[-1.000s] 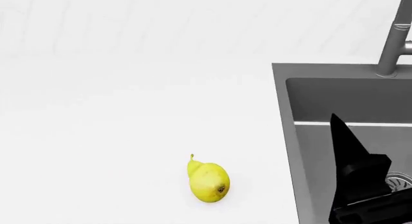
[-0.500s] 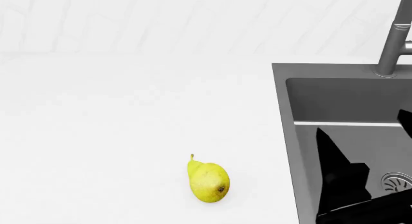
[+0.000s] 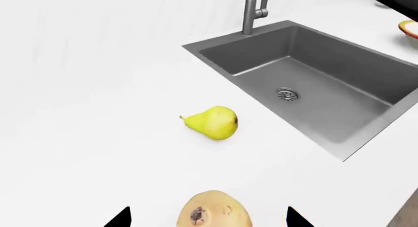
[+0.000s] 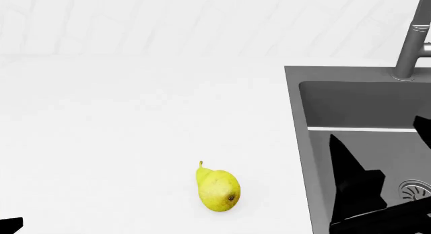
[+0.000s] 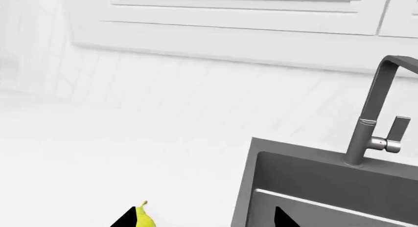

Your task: There is a mixed pile of frozen fruits and vegetables on the counter. Locate all the frozen vegetables and place the items in a bowl on the counter. Take all the frozen fruits and defrost them in a running sink.

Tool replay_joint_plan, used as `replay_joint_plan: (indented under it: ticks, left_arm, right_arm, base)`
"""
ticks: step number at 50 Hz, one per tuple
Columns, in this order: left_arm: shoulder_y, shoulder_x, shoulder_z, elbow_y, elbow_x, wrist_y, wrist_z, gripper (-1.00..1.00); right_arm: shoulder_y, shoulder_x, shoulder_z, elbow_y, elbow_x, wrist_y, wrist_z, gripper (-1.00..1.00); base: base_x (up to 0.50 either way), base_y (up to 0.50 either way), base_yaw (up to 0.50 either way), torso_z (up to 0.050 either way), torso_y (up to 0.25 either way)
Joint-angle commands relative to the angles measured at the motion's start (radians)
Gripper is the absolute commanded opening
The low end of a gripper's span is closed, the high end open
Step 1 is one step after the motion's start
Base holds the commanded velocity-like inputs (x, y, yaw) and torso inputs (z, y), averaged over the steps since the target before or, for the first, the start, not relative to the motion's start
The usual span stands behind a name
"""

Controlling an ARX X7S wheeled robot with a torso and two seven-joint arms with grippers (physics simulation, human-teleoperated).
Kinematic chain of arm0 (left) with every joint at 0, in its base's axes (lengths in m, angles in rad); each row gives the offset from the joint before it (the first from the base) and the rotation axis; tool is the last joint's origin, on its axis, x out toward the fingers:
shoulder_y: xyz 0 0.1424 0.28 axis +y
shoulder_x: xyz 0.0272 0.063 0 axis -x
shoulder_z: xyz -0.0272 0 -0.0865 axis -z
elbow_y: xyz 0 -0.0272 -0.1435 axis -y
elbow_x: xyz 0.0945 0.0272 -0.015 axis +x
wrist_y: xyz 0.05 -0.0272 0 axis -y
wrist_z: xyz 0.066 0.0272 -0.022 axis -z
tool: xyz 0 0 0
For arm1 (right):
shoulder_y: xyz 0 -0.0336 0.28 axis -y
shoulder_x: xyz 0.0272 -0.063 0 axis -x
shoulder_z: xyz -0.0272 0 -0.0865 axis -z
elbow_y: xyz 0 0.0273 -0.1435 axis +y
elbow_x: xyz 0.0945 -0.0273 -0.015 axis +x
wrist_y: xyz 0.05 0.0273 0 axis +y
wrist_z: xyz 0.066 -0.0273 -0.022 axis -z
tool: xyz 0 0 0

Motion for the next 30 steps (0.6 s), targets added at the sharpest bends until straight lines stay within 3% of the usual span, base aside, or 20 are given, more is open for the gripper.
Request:
replay_joint_plan:
  ticks: [1,18,30]
  left_arm:
    - [-0.056,0.091,0.140,-0.039,0.056,-0.021,-0.047,1.00]
    - [-0.028,0.180,0.209,-0.100,0.167,-0.070,-0.038,1.00]
    - [0.081,0.214,0.204,-0.104,0.277,-0.089,0.011,1.00]
  right_arm:
    - [-0.010,0.008,0.003,0.000,0.015,-0.013,0.004,1.00]
    - [-0.007,0.005,-0.021,-0.002,0.005,-0.023,0.004,1.00]
    - [-0.005,-0.001,-0.039,-0.007,-0.009,-0.028,0.004,1.00]
  base:
    - [0.00,0.00,0.00,0.000,0.000]
    - [0.00,0.00,0.00,0.000,0.000]
    - [0.00,0.00,0.00,0.000,0.001]
